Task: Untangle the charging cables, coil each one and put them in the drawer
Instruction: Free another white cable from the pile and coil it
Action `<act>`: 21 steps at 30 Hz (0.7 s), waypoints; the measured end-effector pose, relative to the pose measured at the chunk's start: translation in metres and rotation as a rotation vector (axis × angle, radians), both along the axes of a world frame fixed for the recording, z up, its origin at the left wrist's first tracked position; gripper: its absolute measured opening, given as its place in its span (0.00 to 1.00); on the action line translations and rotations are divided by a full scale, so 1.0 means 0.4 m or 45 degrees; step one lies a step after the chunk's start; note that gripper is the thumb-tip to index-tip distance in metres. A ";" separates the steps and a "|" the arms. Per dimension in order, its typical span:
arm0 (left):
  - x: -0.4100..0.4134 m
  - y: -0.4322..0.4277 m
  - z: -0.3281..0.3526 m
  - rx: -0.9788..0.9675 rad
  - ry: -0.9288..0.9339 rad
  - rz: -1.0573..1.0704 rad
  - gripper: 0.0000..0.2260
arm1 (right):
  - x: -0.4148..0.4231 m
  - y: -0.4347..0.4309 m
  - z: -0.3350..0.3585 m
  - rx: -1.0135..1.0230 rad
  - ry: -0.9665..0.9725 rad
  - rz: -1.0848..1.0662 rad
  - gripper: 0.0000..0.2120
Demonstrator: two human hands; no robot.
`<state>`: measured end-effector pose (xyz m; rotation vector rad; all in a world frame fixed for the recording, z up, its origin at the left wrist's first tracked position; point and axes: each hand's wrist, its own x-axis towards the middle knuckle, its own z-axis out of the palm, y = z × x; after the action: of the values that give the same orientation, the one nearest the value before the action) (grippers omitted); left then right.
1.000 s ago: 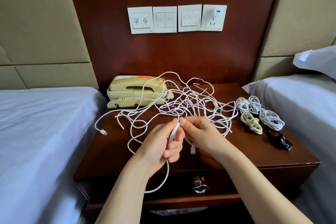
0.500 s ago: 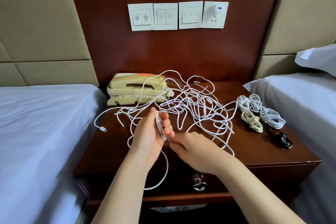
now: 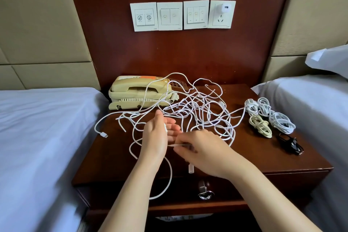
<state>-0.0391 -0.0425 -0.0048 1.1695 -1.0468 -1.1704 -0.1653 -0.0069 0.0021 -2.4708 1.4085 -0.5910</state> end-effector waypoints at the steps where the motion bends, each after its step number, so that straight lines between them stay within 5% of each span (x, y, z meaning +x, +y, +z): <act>1: -0.001 0.003 -0.001 -0.005 -0.055 -0.008 0.24 | -0.003 -0.003 0.000 -0.040 -0.046 -0.030 0.07; 8: -0.011 0.016 0.006 0.119 -0.208 -0.259 0.32 | 0.005 -0.037 -0.021 -0.384 -0.183 -0.222 0.07; 21: 0.017 0.046 0.016 0.251 -0.238 -0.608 0.31 | -0.030 -0.066 -0.023 0.011 -0.439 -0.081 0.13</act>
<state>-0.0321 -0.0239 0.0016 1.2357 -1.4305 -1.5858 -0.1774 -0.0333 -0.0072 -2.1885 1.3486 -0.9678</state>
